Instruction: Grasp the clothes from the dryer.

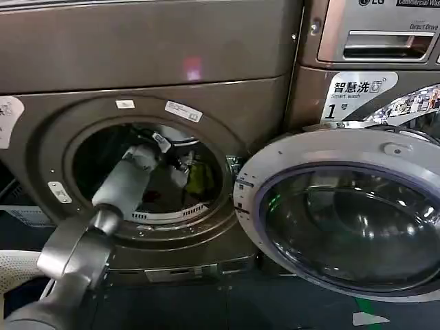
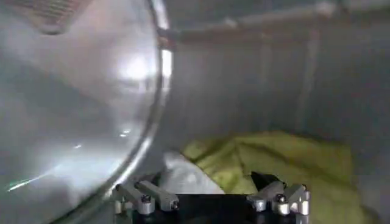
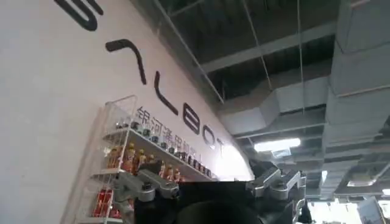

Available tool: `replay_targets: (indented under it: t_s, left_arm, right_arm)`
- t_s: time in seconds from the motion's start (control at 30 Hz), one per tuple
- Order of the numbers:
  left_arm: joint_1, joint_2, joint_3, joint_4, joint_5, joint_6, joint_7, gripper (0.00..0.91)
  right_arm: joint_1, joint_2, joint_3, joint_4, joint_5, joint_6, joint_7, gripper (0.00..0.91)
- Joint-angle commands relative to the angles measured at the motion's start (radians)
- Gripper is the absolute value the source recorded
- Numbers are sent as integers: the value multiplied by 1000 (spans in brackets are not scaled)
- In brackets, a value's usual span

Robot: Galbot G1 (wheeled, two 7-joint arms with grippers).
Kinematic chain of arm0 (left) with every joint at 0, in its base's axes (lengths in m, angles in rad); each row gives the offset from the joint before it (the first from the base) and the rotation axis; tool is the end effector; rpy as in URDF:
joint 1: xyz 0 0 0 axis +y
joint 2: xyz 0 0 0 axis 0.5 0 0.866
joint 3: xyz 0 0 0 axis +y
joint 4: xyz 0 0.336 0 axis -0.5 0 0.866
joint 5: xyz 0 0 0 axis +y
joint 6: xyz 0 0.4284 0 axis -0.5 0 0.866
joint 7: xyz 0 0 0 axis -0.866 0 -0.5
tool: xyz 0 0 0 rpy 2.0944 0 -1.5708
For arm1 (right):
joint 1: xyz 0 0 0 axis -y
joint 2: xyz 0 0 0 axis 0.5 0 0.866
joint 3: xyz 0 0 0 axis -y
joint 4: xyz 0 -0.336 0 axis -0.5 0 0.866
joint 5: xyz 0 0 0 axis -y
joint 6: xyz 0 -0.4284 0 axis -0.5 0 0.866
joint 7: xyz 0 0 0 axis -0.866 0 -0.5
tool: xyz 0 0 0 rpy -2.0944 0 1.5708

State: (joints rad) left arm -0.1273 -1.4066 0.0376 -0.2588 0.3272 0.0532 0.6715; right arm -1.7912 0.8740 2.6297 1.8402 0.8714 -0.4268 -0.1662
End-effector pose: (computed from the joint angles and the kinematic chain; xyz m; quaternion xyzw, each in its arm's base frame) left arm 0.7273 0.0651 -0.2037 -0.3096 -0.8365 -0.3785 0.2472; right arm -0.1159 -0.4148 0.1851 0.4776 0.8202 -0.1833 0.2561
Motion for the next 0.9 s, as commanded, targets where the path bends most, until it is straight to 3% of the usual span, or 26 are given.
replay_targets:
  t_s: [0.03,0.37,0.8,0.9]
  left_arm:
    - [-61,-7,192,120,276,-124,181,907]
    - [-77,1,225,151,447,-82,185,907]
    - [-52,-21,254,156,423,-61,143,907]
    - [-38,-25,249,149,389,-20,89,907]
  right_arm:
    - [4,2,1,-2,0,-1,-1,907]
    - [5,8,3,-2,-1,0,-4,907]
    - [-4,11,14,-12,1,3,-10,907]
    - [-4,13,15,-14,1,4,-11,907]
